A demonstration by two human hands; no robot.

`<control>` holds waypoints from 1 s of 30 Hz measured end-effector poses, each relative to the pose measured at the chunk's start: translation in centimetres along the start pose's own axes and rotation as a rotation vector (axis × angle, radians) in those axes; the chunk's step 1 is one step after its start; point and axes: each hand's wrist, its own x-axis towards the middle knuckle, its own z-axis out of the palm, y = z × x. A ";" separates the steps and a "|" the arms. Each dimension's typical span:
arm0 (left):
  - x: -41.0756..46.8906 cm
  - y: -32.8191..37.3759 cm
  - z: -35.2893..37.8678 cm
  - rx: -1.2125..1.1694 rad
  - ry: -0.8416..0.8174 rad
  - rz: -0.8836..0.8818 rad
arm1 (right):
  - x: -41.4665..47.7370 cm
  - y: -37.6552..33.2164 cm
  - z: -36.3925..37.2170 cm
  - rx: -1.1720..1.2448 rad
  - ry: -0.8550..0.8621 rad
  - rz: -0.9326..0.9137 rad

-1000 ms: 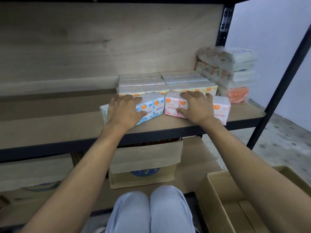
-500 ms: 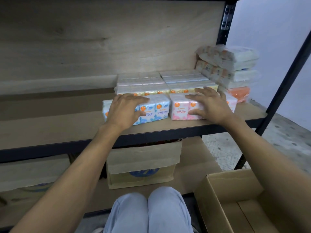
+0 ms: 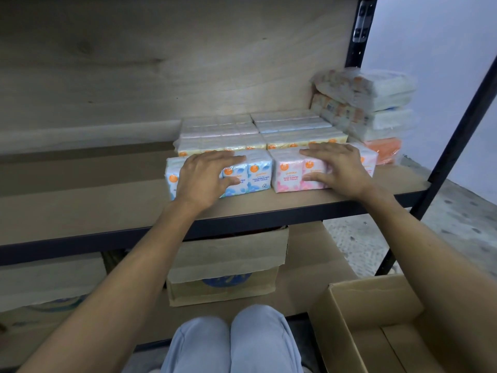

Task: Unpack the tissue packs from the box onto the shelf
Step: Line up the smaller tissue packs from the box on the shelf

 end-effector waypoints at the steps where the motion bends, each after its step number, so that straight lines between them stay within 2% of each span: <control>1: 0.2 -0.1 0.1 -0.005 -0.004 0.007 | 0.1 0.3 0.1 0.008 0.006 -0.003; 9: 1.4 -0.5 0.9 -0.028 -0.026 0.017 | 1.0 1.9 1.3 0.071 0.041 0.010; 30: 2.4 -1.0 2.9 0.023 0.087 0.031 | 2.3 2.8 2.8 0.066 0.080 0.026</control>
